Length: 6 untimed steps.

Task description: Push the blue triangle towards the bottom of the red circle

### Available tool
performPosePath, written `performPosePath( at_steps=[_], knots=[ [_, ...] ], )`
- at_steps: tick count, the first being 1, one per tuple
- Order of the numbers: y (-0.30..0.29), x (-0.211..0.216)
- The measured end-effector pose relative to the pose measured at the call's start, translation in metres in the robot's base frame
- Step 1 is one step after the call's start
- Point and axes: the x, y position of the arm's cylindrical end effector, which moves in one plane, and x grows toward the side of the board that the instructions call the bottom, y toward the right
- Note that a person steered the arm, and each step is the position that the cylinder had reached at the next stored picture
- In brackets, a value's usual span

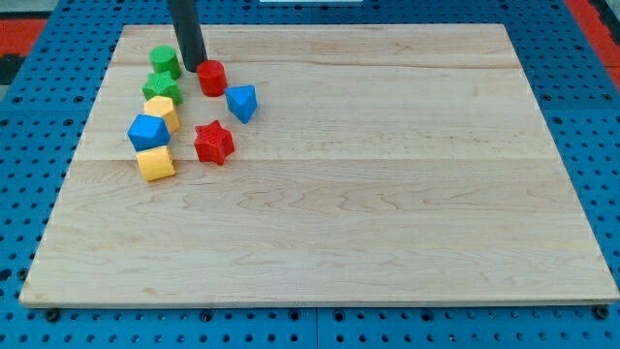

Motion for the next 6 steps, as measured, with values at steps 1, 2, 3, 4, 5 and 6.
performPosePath(
  at_steps=[1,2,3,4,5,6],
  knots=[
    [0.027,-0.029],
    [0.071,-0.029],
    [0.099,-0.001],
    [0.099,0.027],
    [0.099,0.051],
    [0.099,0.054]
  ],
)
